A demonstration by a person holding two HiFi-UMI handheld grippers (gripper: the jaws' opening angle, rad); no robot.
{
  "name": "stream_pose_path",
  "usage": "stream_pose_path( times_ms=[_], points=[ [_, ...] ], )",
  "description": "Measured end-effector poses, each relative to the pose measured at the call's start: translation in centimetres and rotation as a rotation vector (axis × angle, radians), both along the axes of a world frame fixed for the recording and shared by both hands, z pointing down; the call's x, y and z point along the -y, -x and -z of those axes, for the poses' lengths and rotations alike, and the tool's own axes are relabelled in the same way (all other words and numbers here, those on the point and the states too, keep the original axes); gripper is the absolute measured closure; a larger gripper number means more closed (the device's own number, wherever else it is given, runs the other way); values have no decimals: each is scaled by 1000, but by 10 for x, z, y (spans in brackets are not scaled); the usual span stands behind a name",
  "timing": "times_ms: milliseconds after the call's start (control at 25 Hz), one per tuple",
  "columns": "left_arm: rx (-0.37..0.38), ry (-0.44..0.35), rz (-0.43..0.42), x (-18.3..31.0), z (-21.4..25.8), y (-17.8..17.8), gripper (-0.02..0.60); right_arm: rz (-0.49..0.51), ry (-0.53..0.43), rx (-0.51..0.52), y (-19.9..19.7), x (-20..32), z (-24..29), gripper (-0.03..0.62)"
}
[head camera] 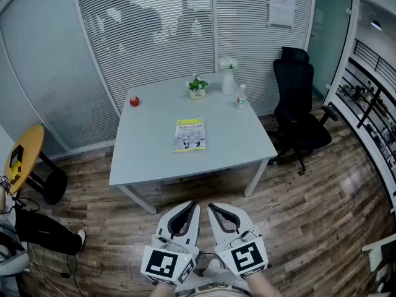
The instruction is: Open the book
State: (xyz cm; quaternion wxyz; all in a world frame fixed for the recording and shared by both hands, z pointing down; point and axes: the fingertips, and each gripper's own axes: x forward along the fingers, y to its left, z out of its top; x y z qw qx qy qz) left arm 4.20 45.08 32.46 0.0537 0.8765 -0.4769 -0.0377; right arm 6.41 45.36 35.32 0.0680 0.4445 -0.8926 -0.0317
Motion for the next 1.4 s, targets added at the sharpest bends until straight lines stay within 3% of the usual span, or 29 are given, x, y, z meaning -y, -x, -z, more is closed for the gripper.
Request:
stream_pose_path(
  times_ms=[200, 600, 1000, 1400],
  points=[
    [-13, 25, 6, 2, -9, -2, 572, 3, -25, 20, -7, 5, 1, 591],
    [-19, 64, -12, 35, -23, 0, 572, 13, 27, 26, -3, 41, -6, 591],
    [-52, 63, -70, 128, -26, 8, 572, -30, 17, -4, 8, 130, -7, 591],
    [-34, 45, -98, 216, -23, 40, 572, -51, 22, -4, 44, 215, -6, 591]
  ],
)
